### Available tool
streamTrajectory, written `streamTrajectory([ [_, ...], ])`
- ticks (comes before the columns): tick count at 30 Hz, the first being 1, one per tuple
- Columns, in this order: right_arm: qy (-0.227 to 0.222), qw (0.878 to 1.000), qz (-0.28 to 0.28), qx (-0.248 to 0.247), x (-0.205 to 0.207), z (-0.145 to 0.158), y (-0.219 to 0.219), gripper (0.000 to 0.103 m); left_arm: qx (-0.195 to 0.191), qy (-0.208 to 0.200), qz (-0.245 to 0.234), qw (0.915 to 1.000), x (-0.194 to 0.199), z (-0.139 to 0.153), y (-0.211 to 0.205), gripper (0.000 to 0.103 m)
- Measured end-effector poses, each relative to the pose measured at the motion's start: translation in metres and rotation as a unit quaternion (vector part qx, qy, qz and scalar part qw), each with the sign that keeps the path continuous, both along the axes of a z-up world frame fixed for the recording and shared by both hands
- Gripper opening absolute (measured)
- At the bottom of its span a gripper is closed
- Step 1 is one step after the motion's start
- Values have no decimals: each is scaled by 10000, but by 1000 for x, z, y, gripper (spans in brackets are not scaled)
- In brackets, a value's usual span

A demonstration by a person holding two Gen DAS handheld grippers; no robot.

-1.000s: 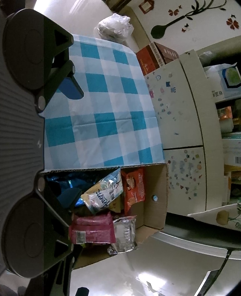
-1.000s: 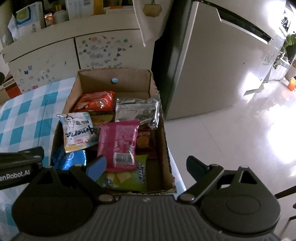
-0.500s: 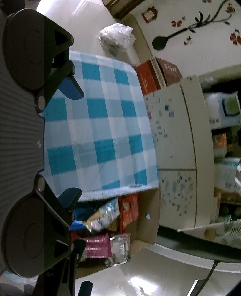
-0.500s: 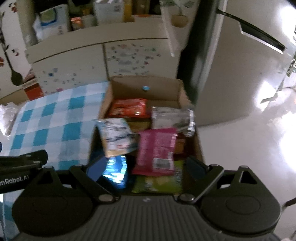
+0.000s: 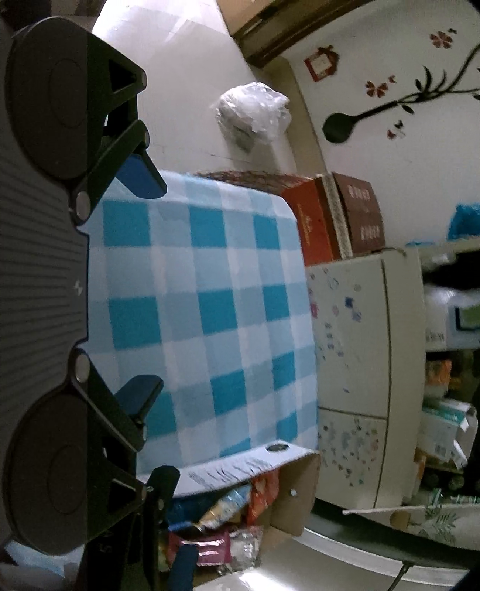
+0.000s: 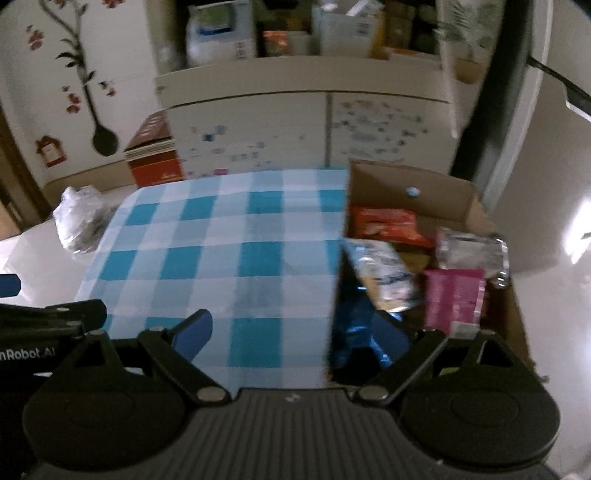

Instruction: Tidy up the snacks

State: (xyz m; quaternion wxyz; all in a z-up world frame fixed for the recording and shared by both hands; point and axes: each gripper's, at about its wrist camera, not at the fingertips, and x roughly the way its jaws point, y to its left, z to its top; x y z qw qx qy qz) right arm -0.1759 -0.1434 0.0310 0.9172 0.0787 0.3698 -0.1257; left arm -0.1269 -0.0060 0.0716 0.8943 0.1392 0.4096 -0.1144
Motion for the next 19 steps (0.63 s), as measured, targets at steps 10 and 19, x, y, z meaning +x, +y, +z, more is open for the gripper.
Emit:
streamTrajectory([
  [10,263,9987,440,72,6,-39,57,93,115,398,192,9990,19,-30,53,103],
  [19,412,9986,332,75,23,-92,77,93,378,507,-132,9979,36,-42,52,103],
])
